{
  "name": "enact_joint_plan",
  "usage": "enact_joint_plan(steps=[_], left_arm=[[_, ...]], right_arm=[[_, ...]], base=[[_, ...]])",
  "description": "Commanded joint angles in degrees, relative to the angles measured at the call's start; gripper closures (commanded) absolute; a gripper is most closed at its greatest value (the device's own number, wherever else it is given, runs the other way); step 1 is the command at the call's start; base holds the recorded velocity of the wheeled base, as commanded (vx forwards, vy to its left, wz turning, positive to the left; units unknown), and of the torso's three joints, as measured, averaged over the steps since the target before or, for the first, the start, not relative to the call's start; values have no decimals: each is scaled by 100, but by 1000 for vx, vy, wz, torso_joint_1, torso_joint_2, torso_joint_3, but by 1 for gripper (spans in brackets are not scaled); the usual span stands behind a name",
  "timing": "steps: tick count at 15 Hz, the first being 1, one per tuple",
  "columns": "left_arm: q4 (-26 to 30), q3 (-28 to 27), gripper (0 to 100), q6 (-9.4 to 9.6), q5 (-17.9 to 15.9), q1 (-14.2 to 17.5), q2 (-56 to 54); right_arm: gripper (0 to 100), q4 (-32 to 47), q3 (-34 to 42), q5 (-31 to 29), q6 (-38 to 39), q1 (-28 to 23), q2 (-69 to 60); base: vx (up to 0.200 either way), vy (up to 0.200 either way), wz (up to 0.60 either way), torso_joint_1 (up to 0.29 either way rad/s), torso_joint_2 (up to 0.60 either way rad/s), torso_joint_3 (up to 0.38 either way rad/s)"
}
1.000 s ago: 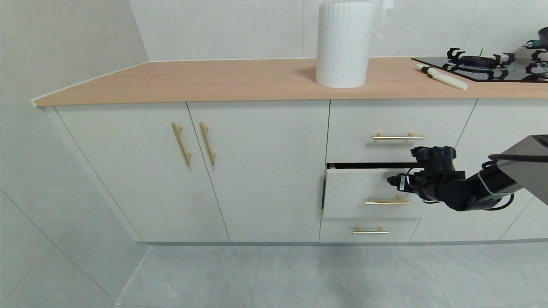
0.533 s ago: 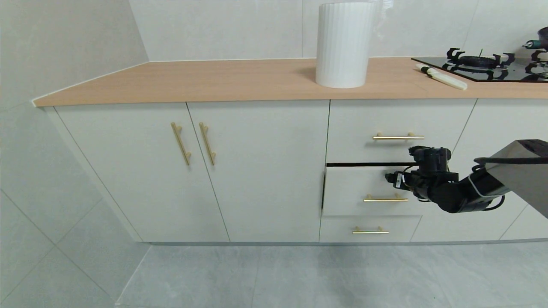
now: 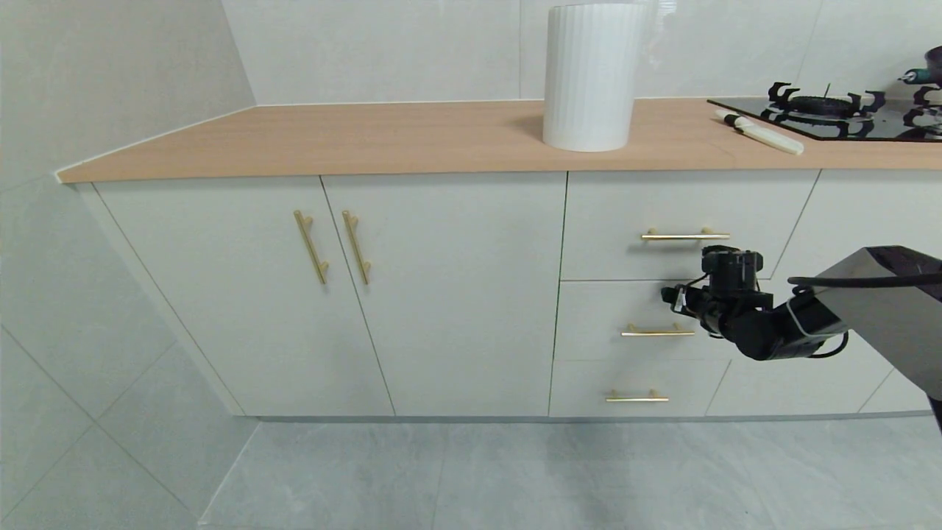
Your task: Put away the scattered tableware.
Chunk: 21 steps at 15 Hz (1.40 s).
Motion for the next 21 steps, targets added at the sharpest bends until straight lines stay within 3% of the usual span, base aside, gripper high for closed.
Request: enact_joint_plan(steps=[1, 7, 9, 10, 14, 17, 19, 21], left_arm=[[2, 1, 0, -1, 1, 2, 1], [2, 1, 0, -1, 1, 2, 1], [2, 1, 0, -1, 1, 2, 1], [2, 1, 0, -1, 1, 2, 1], [2, 1, 0, -1, 1, 2, 1], [2, -8, 0, -1, 1, 2, 1], [2, 1, 0, -1, 1, 2, 1], [2, 1, 0, -1, 1, 2, 1]], right_arm=[[0, -95, -89, -25, -8, 7, 128], [0, -78, 298, -25, -8, -2, -355], [0, -95, 1572, 10, -17, -2, -1928], [0, -95, 1757, 10, -17, -2, -2166], [0, -87, 3568, -289, -105, -11, -5215], [0, -60, 4956, -509, -852, -11, -7360], [0, 72, 5642, -552, -1115, -28, -8520], [0, 828, 5853, -763, -1458, -354, -9645]], base=[[0, 0, 0, 0, 0, 0], [0, 0, 0, 0, 0, 0], [0, 0, 0, 0, 0, 0], [0, 0, 0, 0, 0, 0], [0, 0, 0, 0, 0, 0], [0, 0, 0, 0, 0, 0], [0, 0, 0, 0, 0, 0], [0, 0, 0, 0, 0, 0]])
